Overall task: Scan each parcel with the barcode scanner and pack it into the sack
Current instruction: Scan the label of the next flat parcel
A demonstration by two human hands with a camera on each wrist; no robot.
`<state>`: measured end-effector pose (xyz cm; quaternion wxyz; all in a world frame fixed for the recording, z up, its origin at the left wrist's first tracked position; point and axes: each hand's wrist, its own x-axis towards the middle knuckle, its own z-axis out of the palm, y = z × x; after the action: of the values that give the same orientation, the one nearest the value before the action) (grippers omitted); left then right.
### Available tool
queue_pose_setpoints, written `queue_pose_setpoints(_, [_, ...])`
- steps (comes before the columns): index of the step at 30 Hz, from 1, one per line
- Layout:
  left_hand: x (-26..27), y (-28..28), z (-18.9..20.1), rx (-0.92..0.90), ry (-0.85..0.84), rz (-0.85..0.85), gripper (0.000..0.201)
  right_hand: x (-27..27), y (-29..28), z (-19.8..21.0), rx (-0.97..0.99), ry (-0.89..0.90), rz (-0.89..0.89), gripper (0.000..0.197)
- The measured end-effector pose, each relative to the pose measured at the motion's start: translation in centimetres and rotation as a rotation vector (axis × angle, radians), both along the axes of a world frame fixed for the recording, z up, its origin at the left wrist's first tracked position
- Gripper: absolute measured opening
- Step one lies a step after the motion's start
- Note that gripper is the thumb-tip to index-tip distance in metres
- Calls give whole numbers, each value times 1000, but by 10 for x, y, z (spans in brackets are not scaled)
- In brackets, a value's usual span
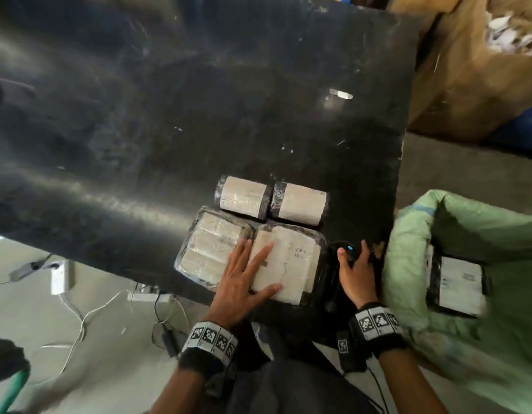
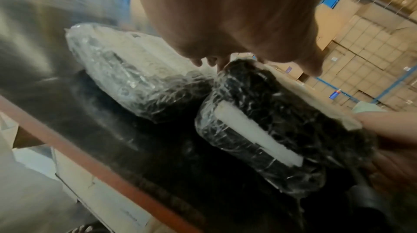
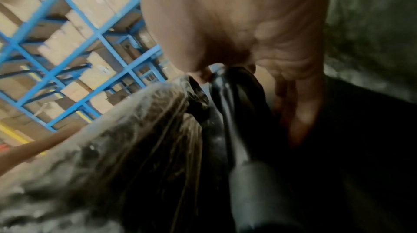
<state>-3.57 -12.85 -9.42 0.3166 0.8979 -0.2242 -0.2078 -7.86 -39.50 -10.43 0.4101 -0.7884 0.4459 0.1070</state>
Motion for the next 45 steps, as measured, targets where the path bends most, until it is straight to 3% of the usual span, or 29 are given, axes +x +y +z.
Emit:
queue_pose_setpoints(3, [0, 6, -7, -7, 23, -26, 100, 0, 5, -1, 73, -112, -87, 66])
queue_pose_setpoints(6, [2, 10, -15, -46, 13, -61, 120, 1, 15, -3, 274, -251, -271, 60])
queue_pose_setpoints(8, [4, 10, -21, -56, -32, -68, 118, 0, 20, -7, 379, -261, -373, 54])
queue_pose_setpoints(12, [3, 8, -21, -110, -25, -25, 101, -2, 22, -9, 378, -261, -360, 54])
queue_pose_setpoints(17, [7, 0, 11, -213, 23, 15, 90, -6, 17, -12, 397, -250, -314, 58])
queue_pose_setpoints(20, [17, -10, 25, -244, 39, -25, 100, -9, 14, -13, 421, -253, -301, 56])
queue_pose_setpoints(23, [30, -16, 31, -171, 215, -8, 107, -10, 13, -14, 424, -257, -300, 57])
queue_pose_setpoints(28, [39, -26, 36, -308, 389, 245, 58, -9, 10, -15, 382, -254, -324, 58])
queue_pose_setpoints(32, [36, -38, 32, -395, 510, 304, 56, -11, 5, -8, 389, -248, -351, 55])
queue_pose_setpoints(34, [34, -43, 32, -445, 598, 318, 63, -14, 3, 0, 408, -257, -362, 53])
queue_pose_setpoints(38, [32, -47, 38, -538, 617, 328, 69, -18, 3, 33, 399, -299, -351, 50])
queue_pose_setpoints(45, [30, -47, 64, -762, 536, 290, 75, -19, -2, 135, 472, -504, -317, 49])
